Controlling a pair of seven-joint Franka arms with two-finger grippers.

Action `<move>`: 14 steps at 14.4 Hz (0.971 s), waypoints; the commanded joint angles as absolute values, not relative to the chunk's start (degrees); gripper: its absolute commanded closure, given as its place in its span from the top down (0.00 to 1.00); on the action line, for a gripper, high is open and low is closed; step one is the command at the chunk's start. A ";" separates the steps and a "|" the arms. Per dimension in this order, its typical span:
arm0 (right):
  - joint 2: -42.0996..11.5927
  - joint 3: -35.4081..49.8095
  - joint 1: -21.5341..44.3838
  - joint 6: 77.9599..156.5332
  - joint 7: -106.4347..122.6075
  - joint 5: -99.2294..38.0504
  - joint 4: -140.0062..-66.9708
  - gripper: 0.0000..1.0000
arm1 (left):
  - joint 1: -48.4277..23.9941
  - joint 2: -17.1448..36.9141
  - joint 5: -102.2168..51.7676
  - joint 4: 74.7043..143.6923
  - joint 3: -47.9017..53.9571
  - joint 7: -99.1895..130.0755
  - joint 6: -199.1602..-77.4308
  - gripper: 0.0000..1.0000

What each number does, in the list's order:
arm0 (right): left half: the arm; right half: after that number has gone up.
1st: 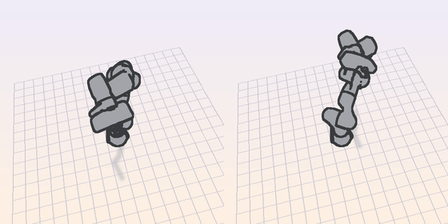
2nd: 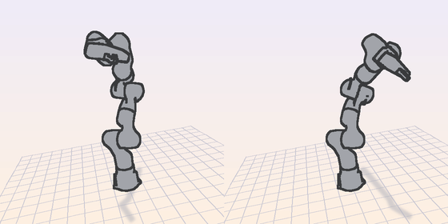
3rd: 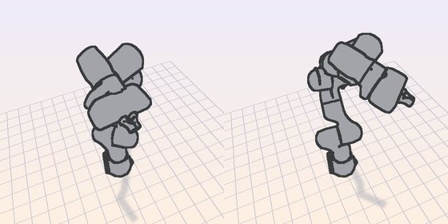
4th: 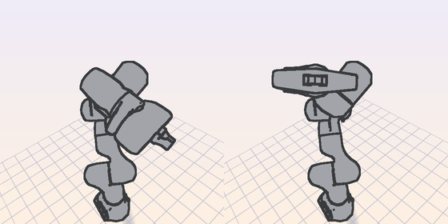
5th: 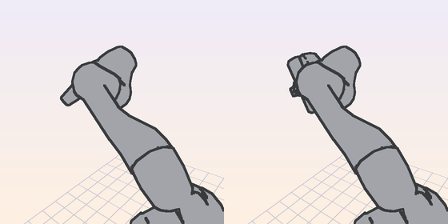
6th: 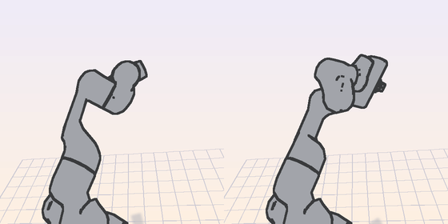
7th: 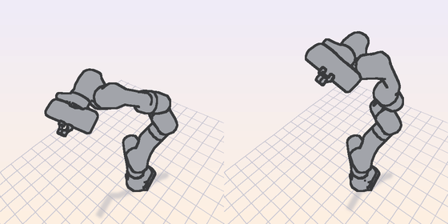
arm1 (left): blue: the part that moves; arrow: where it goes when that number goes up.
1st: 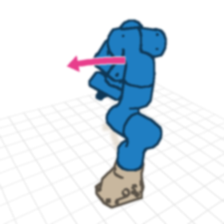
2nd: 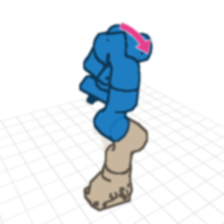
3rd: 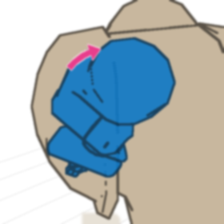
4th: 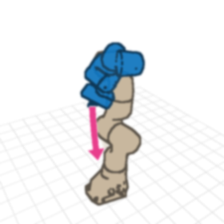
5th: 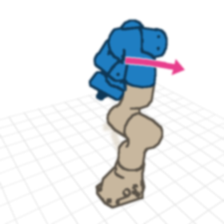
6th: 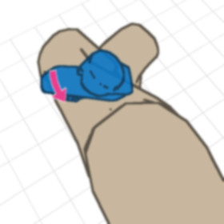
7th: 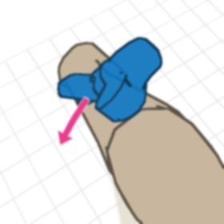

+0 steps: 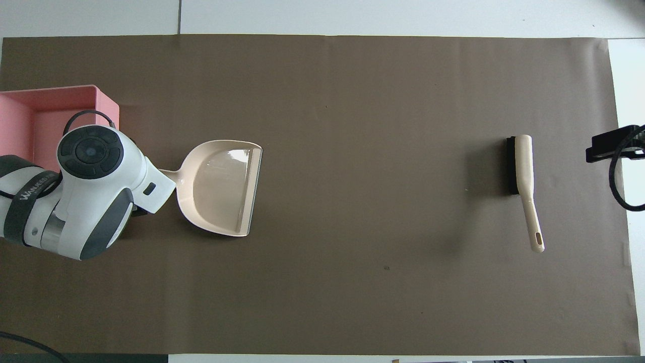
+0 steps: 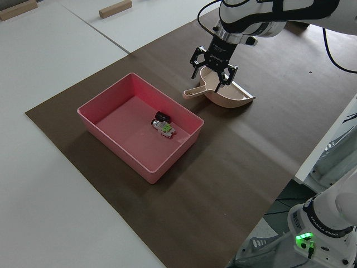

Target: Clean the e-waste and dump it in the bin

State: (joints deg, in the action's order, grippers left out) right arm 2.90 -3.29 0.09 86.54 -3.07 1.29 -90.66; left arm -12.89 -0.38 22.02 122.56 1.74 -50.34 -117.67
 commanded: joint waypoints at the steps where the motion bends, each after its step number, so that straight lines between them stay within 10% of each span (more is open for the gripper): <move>1: 2.02 -2.90 -0.18 85.96 -2.20 0.71 -88.42 1.00 | -11.43 -1.23 21.18 123.13 1.49 -28.39 -116.37 0.98; 14: 1.58 -2.99 0.35 84.81 -3.69 0.00 -87.98 1.00 | -3.08 -0.09 0.80 93.01 1.14 -7.56 -94.85 0.98</move>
State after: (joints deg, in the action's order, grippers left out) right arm 1.66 -3.19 1.01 85.48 -3.15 0.82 -88.06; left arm -3.22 -1.05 2.61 98.63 0.90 -9.11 -99.77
